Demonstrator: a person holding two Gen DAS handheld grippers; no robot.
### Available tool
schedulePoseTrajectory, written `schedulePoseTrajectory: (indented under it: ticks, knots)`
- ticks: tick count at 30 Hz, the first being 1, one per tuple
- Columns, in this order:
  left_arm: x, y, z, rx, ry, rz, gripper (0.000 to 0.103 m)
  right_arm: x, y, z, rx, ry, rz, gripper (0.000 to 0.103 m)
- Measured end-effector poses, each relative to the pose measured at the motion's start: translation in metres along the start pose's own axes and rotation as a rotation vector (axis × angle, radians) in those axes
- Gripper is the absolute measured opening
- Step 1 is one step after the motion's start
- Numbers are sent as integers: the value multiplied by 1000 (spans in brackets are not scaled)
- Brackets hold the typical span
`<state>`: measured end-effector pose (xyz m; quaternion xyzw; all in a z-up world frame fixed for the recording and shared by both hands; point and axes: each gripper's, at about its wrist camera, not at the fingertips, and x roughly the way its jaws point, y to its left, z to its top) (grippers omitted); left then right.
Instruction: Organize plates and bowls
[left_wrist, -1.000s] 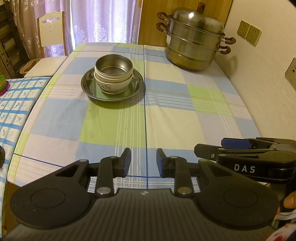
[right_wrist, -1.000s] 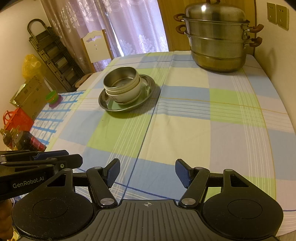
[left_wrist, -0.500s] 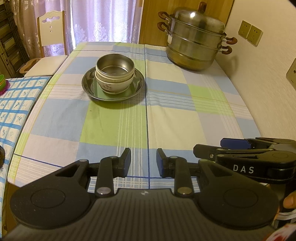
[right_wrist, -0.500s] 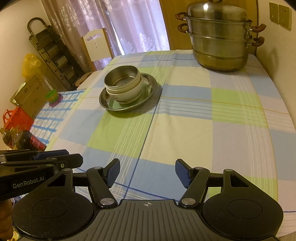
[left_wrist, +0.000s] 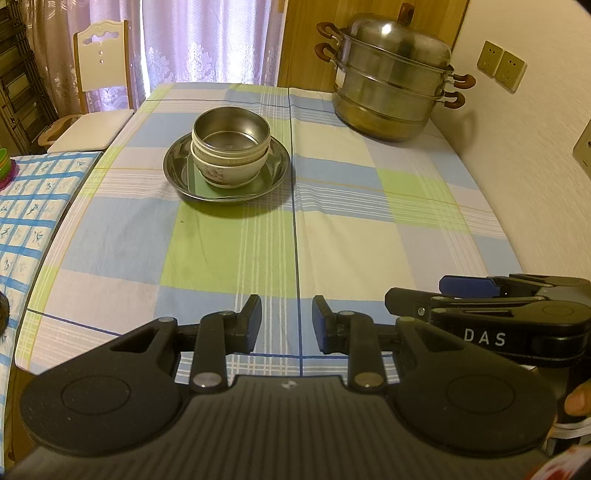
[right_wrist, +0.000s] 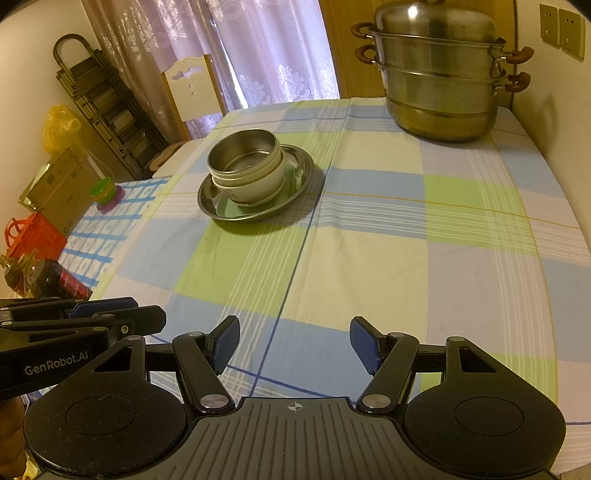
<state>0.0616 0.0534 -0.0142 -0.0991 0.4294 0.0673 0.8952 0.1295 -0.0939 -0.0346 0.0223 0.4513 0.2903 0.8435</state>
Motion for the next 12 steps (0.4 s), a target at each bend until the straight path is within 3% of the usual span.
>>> schedulePoseTrajectory:
  ticks: [12]
  knots:
    - [5,6,2,-2,2,-4,26,5,3,0,1,4,-3,66]
